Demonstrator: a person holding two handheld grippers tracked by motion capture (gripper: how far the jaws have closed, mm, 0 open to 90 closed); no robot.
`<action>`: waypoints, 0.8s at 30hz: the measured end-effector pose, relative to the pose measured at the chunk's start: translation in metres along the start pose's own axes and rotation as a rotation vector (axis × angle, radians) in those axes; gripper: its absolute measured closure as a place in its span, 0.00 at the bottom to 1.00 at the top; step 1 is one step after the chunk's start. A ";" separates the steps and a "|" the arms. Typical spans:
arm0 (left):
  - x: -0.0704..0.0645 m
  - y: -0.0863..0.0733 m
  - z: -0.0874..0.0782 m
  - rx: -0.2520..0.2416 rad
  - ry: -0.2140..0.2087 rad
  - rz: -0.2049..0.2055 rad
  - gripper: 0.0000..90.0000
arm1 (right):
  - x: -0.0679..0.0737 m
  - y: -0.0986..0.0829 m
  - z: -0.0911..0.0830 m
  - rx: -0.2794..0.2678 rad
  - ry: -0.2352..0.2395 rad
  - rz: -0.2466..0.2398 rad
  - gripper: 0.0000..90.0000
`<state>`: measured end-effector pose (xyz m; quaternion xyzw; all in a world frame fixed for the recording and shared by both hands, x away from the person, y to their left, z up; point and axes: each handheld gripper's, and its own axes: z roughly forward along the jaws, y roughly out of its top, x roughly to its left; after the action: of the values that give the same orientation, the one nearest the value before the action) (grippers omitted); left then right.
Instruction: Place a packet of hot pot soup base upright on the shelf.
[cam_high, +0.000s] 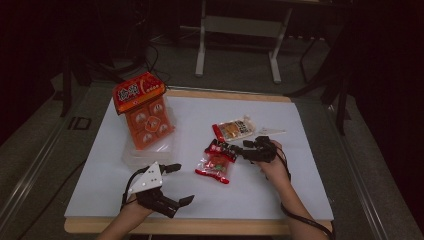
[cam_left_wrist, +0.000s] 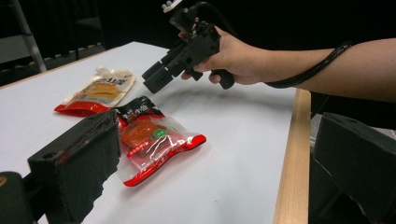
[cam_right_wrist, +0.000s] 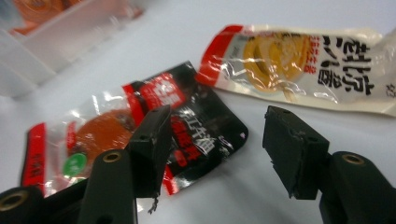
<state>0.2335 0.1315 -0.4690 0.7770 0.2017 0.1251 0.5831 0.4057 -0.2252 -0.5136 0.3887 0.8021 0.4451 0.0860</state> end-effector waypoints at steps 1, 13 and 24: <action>0.000 0.000 0.000 0.000 0.000 0.000 0.01 | 0.000 0.000 0.001 0.006 -0.003 0.002 0.47; -0.001 -0.001 0.001 0.009 -0.004 0.003 0.01 | -0.010 -0.002 0.018 0.041 -0.003 0.070 0.41; -0.001 -0.003 0.003 0.025 -0.007 0.004 0.01 | -0.017 -0.005 0.025 0.065 0.019 0.115 0.42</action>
<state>0.2337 0.1292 -0.4723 0.7851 0.1996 0.1210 0.5737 0.4266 -0.2222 -0.5360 0.4325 0.7933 0.4267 0.0401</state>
